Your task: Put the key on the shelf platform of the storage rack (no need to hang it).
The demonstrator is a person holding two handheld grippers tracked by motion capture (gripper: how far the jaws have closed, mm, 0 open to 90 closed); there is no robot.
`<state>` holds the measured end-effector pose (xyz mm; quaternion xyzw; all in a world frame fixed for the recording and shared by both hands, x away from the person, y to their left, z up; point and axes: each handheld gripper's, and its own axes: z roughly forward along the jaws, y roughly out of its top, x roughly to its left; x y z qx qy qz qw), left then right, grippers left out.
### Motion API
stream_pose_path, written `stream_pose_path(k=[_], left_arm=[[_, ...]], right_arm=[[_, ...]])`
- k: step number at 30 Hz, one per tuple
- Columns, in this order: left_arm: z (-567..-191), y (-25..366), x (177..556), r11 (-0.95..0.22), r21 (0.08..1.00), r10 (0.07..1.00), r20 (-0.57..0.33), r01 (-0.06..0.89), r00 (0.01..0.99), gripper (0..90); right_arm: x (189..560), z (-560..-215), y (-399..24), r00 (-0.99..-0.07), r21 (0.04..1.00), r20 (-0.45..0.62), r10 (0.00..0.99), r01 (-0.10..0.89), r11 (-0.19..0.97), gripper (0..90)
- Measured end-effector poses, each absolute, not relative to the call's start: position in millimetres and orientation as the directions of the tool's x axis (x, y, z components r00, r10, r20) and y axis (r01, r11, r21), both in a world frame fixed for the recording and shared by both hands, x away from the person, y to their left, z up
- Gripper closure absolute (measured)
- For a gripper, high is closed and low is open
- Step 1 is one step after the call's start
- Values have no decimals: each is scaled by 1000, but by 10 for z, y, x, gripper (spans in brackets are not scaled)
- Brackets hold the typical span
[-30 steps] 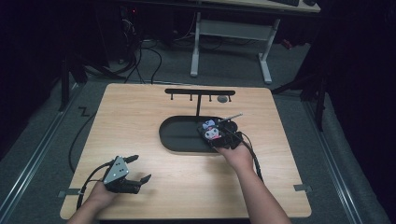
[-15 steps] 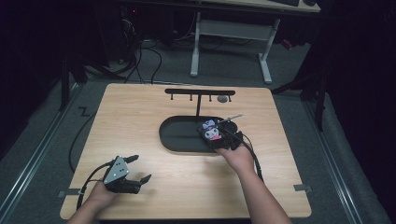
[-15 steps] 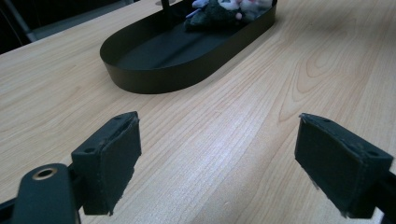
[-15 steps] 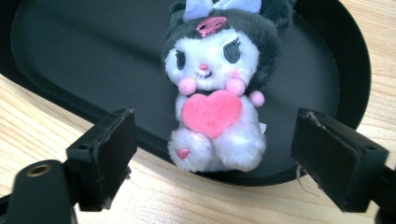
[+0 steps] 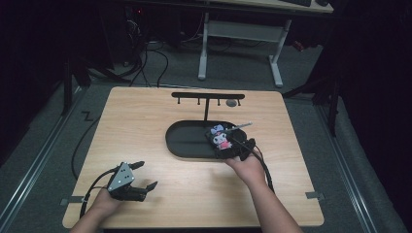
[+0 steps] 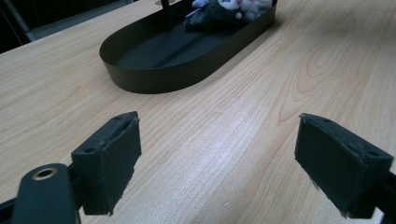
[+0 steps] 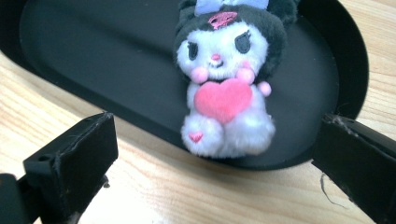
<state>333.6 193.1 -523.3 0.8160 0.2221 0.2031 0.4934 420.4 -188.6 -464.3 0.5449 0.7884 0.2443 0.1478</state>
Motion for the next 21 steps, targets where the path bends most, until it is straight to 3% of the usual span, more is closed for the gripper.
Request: stream_pose_path(k=[21], left_arm=[[-5236,1919,3335,-423,891,567,117,166,816,154]], right_arm=[[3527,-4857,-2236,-349,643,38,936,726,244,0]])
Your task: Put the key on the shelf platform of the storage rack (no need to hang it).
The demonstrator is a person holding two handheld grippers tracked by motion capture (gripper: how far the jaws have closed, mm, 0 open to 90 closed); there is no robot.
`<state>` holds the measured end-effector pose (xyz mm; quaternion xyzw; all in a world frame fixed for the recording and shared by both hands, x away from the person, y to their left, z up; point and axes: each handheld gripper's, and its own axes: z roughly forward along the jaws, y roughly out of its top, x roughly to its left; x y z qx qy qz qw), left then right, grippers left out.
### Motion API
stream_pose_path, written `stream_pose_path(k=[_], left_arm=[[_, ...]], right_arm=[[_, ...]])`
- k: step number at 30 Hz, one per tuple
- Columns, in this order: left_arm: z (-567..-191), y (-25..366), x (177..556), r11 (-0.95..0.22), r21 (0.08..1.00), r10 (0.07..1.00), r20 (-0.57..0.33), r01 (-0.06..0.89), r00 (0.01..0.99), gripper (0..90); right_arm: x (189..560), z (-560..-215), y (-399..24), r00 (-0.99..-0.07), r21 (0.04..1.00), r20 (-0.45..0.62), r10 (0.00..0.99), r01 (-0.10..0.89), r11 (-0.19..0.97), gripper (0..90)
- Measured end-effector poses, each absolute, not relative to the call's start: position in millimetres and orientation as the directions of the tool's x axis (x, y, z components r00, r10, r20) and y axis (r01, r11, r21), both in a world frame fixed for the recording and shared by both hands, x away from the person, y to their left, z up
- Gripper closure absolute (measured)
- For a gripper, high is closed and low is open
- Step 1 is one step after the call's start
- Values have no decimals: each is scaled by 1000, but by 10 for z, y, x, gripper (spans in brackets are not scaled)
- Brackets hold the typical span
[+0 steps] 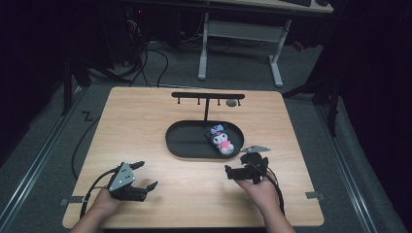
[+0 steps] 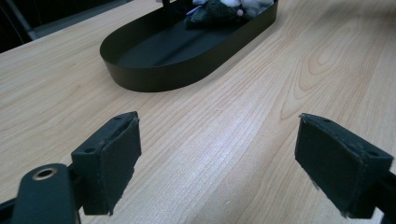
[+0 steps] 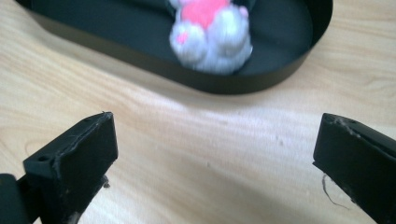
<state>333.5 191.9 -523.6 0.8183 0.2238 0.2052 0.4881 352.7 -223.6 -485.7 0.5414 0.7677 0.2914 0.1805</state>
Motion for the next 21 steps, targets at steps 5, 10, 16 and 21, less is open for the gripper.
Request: stream_pose_path(k=[5,10,16,21], left_arm=[[-5237,1917,3336,-425,890,568,118,167,814,154],[-5239,1913,3332,-427,889,570,122,165,812,154],[-5240,1912,3330,-427,889,572,125,164,810,154],[-5235,1910,3356,-426,888,566,111,175,817,154]], right_arm=[[3347,-4934,-2267,-346,675,47,937,703,225,0],[3163,-5024,-2308,-348,719,61,935,665,201,1],[2929,-5159,-2387,-314,818,90,945,565,110,49],[2877,-5192,-2452,-294,832,90,952,548,90,62]])
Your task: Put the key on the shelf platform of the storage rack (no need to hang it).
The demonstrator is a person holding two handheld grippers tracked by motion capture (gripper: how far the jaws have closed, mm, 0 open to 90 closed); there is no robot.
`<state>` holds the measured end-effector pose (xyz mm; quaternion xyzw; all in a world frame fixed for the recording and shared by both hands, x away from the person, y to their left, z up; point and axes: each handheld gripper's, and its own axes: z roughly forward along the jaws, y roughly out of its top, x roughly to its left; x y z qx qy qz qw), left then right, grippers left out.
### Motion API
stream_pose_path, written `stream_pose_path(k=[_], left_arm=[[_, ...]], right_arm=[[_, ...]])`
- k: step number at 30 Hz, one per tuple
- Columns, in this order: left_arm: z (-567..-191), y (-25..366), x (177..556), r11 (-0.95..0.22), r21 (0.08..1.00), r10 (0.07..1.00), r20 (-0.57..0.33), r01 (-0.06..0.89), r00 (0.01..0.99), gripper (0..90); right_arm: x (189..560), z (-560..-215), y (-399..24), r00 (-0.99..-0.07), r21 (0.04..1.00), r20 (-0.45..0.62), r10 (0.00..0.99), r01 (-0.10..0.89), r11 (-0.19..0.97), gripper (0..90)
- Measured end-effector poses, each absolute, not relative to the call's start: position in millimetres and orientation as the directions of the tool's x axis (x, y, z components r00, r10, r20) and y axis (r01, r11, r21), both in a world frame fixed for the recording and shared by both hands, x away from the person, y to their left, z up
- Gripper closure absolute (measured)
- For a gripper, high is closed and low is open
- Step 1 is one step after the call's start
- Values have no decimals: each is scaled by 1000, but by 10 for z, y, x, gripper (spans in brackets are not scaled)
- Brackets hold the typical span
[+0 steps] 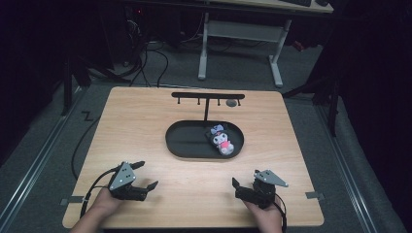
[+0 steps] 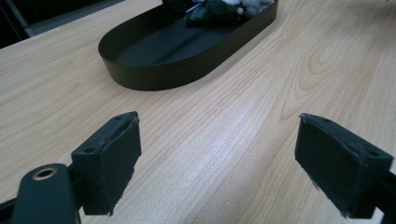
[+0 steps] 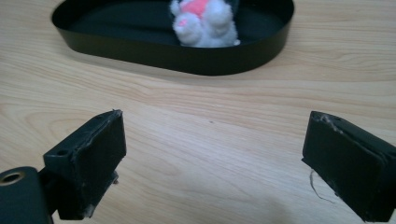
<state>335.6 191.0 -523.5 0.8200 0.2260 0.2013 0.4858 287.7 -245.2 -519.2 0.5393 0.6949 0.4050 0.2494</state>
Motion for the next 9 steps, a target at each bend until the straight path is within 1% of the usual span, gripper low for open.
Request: stream_pose_path(k=[2,9], left_arm=[[-5236,1904,3353,-431,886,565,116,172,817,154],[-5236,1904,3350,-434,885,561,118,170,820,154]], right_arm=[[2883,-5213,-2468,-292,827,108,950,557,77,62],[2877,-5214,-2458,-297,827,100,950,556,86,61]])
